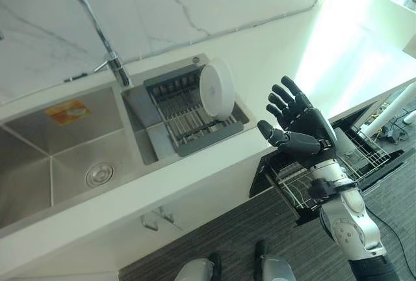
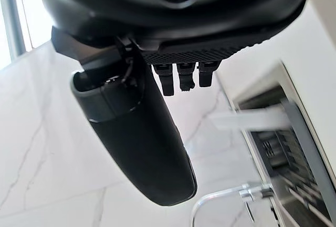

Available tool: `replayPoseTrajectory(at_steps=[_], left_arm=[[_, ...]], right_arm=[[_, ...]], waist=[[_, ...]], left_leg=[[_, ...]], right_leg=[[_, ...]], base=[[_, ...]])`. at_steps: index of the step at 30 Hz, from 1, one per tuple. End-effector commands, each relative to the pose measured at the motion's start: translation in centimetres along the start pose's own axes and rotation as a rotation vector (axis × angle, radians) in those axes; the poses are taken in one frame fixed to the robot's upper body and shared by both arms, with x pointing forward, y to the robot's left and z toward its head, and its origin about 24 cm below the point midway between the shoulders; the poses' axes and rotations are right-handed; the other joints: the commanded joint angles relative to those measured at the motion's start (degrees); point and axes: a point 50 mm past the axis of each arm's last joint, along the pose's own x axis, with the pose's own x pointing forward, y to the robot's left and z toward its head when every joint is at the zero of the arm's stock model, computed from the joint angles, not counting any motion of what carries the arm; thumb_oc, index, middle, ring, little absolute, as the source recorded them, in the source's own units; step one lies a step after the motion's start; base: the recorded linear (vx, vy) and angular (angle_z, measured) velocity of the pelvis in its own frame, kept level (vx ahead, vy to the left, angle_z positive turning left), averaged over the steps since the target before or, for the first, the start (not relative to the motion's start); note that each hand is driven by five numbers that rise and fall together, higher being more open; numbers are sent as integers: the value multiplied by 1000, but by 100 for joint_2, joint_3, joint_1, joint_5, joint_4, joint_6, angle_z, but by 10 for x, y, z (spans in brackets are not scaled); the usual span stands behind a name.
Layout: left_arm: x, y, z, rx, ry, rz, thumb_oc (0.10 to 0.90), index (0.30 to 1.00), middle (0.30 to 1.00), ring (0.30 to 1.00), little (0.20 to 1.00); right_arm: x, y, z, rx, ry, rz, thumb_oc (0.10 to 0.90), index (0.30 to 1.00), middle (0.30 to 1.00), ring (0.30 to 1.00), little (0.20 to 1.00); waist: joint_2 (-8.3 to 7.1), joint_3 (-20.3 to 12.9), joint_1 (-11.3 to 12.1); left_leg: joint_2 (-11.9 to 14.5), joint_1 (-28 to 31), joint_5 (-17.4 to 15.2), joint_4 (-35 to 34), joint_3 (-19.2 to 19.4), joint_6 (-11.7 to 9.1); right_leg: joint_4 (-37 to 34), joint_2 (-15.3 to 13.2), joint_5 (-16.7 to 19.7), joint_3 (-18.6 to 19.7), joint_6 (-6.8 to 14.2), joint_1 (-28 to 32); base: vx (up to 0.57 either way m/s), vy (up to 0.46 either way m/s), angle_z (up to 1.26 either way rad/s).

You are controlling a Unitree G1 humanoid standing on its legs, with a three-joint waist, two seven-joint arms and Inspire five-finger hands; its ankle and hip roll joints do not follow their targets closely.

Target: Place the dishes in the dishwasher.

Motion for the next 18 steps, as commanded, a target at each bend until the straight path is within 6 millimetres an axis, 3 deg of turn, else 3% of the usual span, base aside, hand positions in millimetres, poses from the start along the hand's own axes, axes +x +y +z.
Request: replayPoseTrajectory(at_steps=[1, 2, 7, 8, 10, 13, 15, 18], left_arm=[[-2, 24, -7, 46, 11, 51, 800, 900, 900, 900, 900], [-3, 34, -6, 47, 7, 74, 800, 900, 900, 900, 900], [-4, 42, -4, -5, -3, 72, 800, 900, 900, 900, 900], [-5, 42, -3, -20, -4, 66, 800, 900, 900, 900, 900], [-5, 44, -3, -49, 2, 52, 800, 900, 900, 900, 900], [-6, 47, -4, -28, 13, 46, 800, 900, 900, 900, 900], [-6, 49, -3, -8, 14, 49, 800, 900, 900, 900, 900], [-8, 55, 4, 4, -11, 59, 800, 900, 900, 900, 900]], right_arm=[[17, 13, 46, 11, -261, 88, 800, 900, 900, 900, 900], [18, 16, 48, 4, -255, 116, 800, 900, 900, 900, 900], [23, 20, 51, -20, -252, 155, 800, 900, 900, 900, 900], [23, 21, 52, -28, -253, 162, 800, 900, 900, 900, 900], [23, 20, 52, -52, -256, 156, 800, 900, 900, 900, 900], [26, 19, 53, -60, -264, 150, 800, 900, 900, 900, 900], [26, 20, 53, -77, -273, 145, 800, 900, 900, 900, 900], [26, 20, 52, -57, -275, 147, 800, 900, 900, 900, 900]], waist=[[-108, -251, 54], [-50, -253, 62], [-66, -206, 67], [-75, -183, 79], [-139, -54, 149], [66, 45, 171], [171, 100, 169], [215, 52, 142]], left_leg=[[400, -82, -509, -105, -255, -274], [475, -102, -407, -105, -342, -382], [455, 53, -294, -105, -424, -463], [452, 93, -144, -105, -447, -481], [379, 103, 529, -105, -478, -501], [460, -378, 367, -105, -324, -526], [600, -705, 533, -105, -231, -592], [569, -725, 307, -105, -245, -542]], right_leg=[[260, -144, -1031, 113, 462, 95], [260, -50, -1132, 103, 366, 150], [260, 28, -1129, 204, 228, 130], [260, 50, -1135, 254, 204, 137], [260, 114, -1214, 461, 128, 269], [260, 227, -1289, 415, 166, 408], [260, 274, -1372, 402, 175, 556], [260, 159, -1349, 306, 228, 585]], base=[[115, -171, -4], [129, -204, -7], [43, -132, 3], [22, -117, 0], [68, -124, -2], [49, 86, 0], [96, 146, 5], [93, 195, -15]])
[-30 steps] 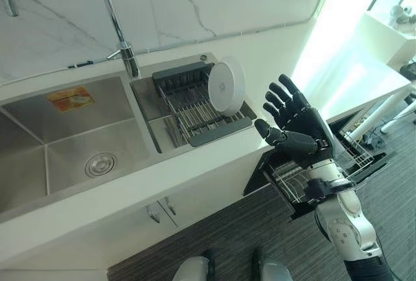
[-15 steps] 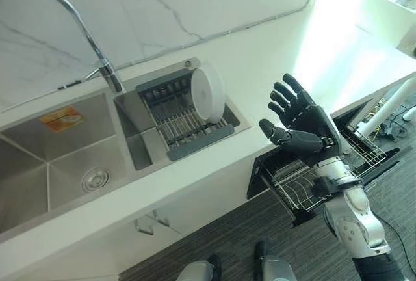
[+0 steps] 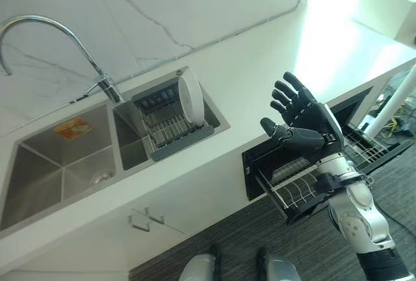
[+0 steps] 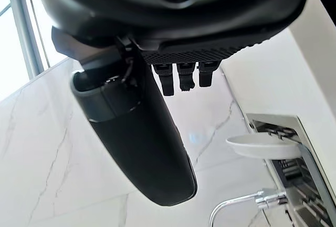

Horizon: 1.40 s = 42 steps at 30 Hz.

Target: Place the dishes in the dishwasher.

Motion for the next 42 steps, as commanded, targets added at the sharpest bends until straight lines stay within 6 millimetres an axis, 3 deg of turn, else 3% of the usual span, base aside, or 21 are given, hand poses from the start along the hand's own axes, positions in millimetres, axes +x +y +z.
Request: replayPoseTrajectory(at_steps=[1, 4, 9, 13, 17, 27, 35, 38, 39, 42], left_arm=[[-10, 47, 2, 52, -11, 123, 800, 900, 900, 900, 900], [-11, 50, 0, 66, 0, 128, 800, 900, 900, 900, 900], [-4, 30, -18, 102, 14, 151, 800, 900, 900, 900, 900], [-4, 32, -20, 109, 23, 164, 800, 900, 900, 900, 900], [-5, 34, -16, 125, 25, 176, 800, 900, 900, 900, 900], [-8, 43, -4, 183, 14, 201, 800, 900, 900, 900, 900], [-8, 39, 4, 223, 14, 203, 800, 900, 900, 900, 900], [-8, 37, 8, 241, -8, 199, 800, 900, 900, 900, 900], [-8, 34, 14, 270, -39, 197, 800, 900, 900, 900, 900], [-7, 31, 18, 299, -61, 204, 800, 900, 900, 900, 900]], right_arm=[[19, 21, 53, -9, -303, 128, 800, 900, 900, 900, 900], [20, 20, 51, 5, -296, 127, 800, 900, 900, 900, 900], [23, 27, 52, 14, -318, 96, 800, 900, 900, 900, 900], [23, 27, 54, -1, -319, 97, 800, 900, 900, 900, 900], [28, 28, 59, -38, -329, 104, 800, 900, 900, 900, 900], [61, 32, 94, -143, -439, 25, 800, 900, 900, 900, 900], [85, 28, 99, -162, -365, -17, 800, 900, 900, 900, 900], [90, 23, 97, -166, -344, -37, 800, 900, 900, 900, 900], [92, 10, 97, -171, -331, -71, 800, 900, 900, 900, 900], [94, -2, 99, -191, -338, -111, 800, 900, 900, 900, 900]], waist=[[-215, -134, -74], [-195, -224, -53], [-277, -317, 140], [-293, -363, 184], [-319, -395, 254], [-321, -469, 519], [-358, -501, 710], [-383, -520, 745], [-427, -547, 782], [-462, -564, 808]], left_leg=[[73, 89, -305, 316, -124, 237], [31, 146, -404, 316, -193, 244], [-48, 190, -549, 316, -395, 289], [-51, 194, -574, 316, -401, 306], [-49, 204, -593, 316, -423, 314], [-109, 230, -597, 316, -599, 296], [-157, 270, -561, 316, -737, 279], [-171, 273, -555, 316, -770, 273], [-173, 272, -553, 316, -784, 262], [-183, 266, -553, 316, -802, 253]], right_leg=[[-265, -159, -529, 155, 785, 529], [-265, -189, -547, 81, 804, 534], [-265, -213, -588, -45, 820, 542], [-265, -226, -596, -100, 830, 544], [-265, -252, -598, -171, 845, 555], [-265, -292, -616, -340, 846, 634], [-265, -315, -605, -448, 840, 705], [-265, -317, -603, -482, 837, 718], [-265, -330, -602, -537, 840, 728], [-265, -345, -604, -591, 844, 737]], base=[[58, 103, -35], [71, 65, -23], [33, -15, 7], [30, -4, 9], [27, -23, 3], [49, -20, 9], [60, -28, 5], [46, -39, 11], [54, -62, 13], [30, -43, 20]])
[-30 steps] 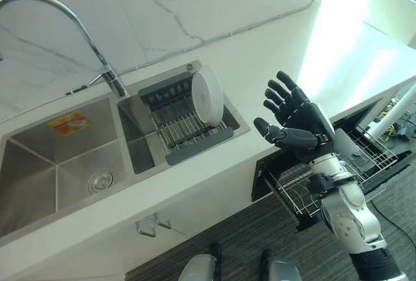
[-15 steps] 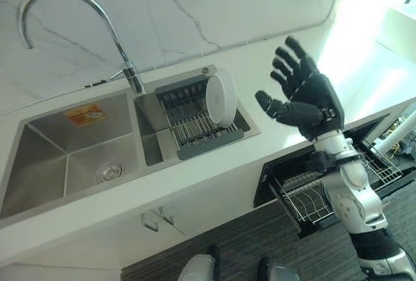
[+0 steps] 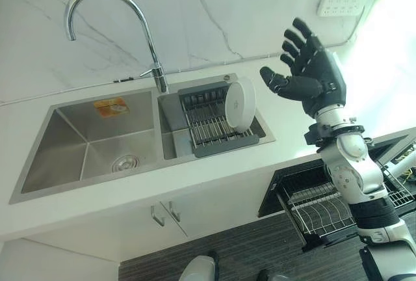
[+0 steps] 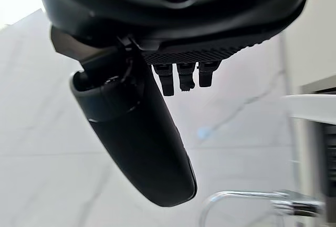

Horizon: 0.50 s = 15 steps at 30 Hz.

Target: Place the dishes in the dishwasher.

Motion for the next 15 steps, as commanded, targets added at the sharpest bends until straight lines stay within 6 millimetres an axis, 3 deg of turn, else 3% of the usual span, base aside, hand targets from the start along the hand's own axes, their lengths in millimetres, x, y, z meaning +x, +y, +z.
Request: replayPoseTrajectory(at_steps=[1, 8, 15], left_arm=[[-2, 22, 1, 93, -2, 100, 800, 900, 900, 900, 900], [-2, 22, 5, 93, 23, 139, 800, 900, 900, 900, 900], [-3, 23, 8, 129, 33, 154, 800, 900, 900, 900, 900]], right_arm=[[21, 0, 68, 9, -314, 6, 800, 900, 900, 900, 900], [37, -28, 72, -2, -280, -114, 800, 900, 900, 900, 900], [43, -44, 58, 19, -203, -177, 800, 900, 900, 900, 900]], waist=[[-81, -28, 33], [-133, -89, 117], [-156, -112, 189]], left_leg=[[126, -19, -637, -48, -144, -195], [76, 1, -649, -48, -215, -227], [43, 32, -659, -48, -255, -234]], right_leg=[[-499, 11, -610, 29, 396, 535], [-499, -27, -628, -86, 393, 581], [-499, -36, -647, -135, 377, 625]], base=[[23, -51, 14], [23, -25, 12], [21, -12, 11]])
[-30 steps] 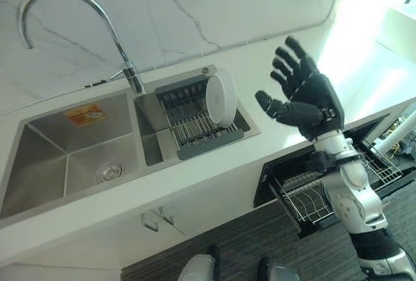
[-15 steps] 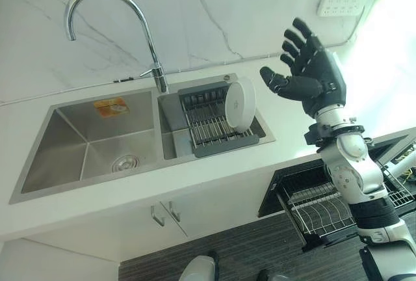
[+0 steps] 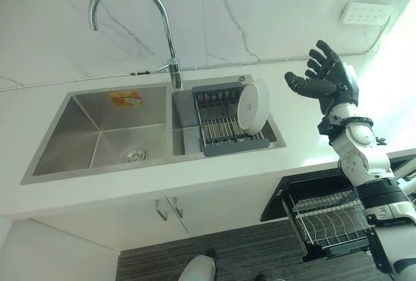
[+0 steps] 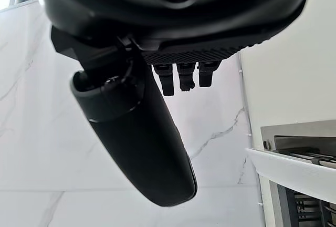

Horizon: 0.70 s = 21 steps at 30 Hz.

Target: Place the dishes in the dishwasher.

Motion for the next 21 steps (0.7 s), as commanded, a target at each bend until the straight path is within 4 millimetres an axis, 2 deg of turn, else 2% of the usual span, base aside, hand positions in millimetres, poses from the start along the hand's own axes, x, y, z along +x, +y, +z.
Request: replayPoseTrajectory(at_steps=[1, 3, 6, 15, 21], left_arm=[[-1, 23, 4, 80, 16, 92, 800, 900, 900, 900, 900], [-1, 24, 4, 78, 12, 83, 800, 900, 900, 900, 900], [-1, 24, 6, 93, 9, 87, 800, 900, 900, 900, 900], [-2, 25, 9, 98, 5, 78, 800, 900, 900, 900, 900], [-2, 24, 6, 91, 24, 65, 800, 900, 900, 900, 900]], right_arm=[[16, 1, 65, 78, -273, 11, 800, 900, 900, 900, 900], [17, -1, 61, 110, -248, 13, 800, 900, 900, 900, 900], [20, -3, 45, 287, -153, 23, 800, 900, 900, 900, 900], [19, -3, 27, 340, -91, 18, 800, 900, 900, 900, 900], [18, -4, 24, 352, -80, 29, 800, 900, 900, 900, 900]], waist=[[-102, -114, 71], [-103, -108, 84], [-108, -106, 109], [-78, -72, 144], [-80, -55, 170]], left_leg=[[74, 12, -741, 77, 35, -188], [70, 14, -740, 77, 32, -187], [64, 22, -737, 77, 42, -189], [40, 8, -731, 77, 59, -163], [8, 15, -747, 77, 46, -143]], right_leg=[[-462, -30, -559, 192, 385, 465], [-462, -37, -561, 171, 384, 474], [-462, -51, -564, 127, 385, 501], [-462, -112, -563, 45, 395, 517], [-462, -146, -561, 0, 409, 522]], base=[[-7, -11, 8], [-2, -12, 8], [18, -11, 6], [9, 7, 6], [0, 6, 2]])
